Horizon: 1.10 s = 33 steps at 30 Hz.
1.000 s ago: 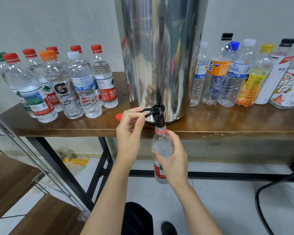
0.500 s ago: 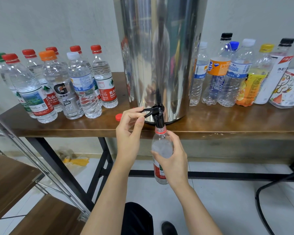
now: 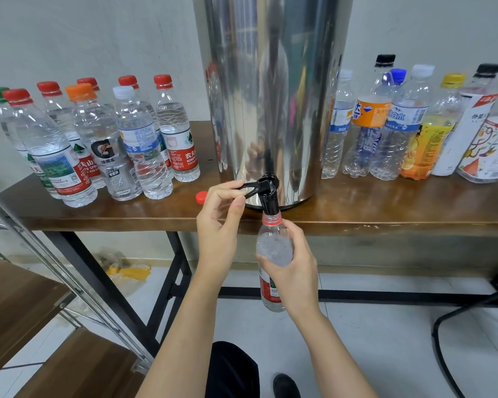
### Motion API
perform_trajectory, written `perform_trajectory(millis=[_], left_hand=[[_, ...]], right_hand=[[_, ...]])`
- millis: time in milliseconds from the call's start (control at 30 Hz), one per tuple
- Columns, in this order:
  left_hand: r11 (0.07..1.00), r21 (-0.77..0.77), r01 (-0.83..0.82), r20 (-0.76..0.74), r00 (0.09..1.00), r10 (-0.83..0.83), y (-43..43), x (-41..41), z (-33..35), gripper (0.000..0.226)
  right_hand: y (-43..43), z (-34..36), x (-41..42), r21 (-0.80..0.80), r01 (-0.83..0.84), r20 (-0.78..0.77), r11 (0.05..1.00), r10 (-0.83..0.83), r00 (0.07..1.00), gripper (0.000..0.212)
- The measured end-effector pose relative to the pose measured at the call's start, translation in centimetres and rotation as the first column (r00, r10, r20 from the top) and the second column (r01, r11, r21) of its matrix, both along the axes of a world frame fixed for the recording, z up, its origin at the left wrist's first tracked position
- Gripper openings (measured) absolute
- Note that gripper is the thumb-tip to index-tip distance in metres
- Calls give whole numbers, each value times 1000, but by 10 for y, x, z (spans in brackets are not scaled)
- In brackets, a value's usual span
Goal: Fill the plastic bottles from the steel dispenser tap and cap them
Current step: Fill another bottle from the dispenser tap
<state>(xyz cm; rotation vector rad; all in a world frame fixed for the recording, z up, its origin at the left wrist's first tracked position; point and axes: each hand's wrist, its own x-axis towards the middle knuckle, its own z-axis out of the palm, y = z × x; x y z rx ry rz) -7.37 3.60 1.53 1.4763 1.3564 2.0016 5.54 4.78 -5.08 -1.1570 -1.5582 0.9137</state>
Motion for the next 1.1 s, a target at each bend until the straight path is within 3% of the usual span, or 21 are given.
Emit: perform_trajectory(millis=[333, 633, 1100], left_hand=[[1000, 19, -23, -87, 996, 24, 0, -4, -1, 16], [982, 105, -159, -465, 865, 190, -2, -22, 2, 11], [965, 190, -181, -593, 762, 260, 3, -31, 5, 12]], right_hand=[[1, -1, 0, 8, 5, 15, 1000, -5, 1000, 72], [3, -2, -1, 1, -2, 5, 1000, 2, 1000, 72], [5, -4, -4, 16, 8, -19, 1000, -7, 1000, 73]])
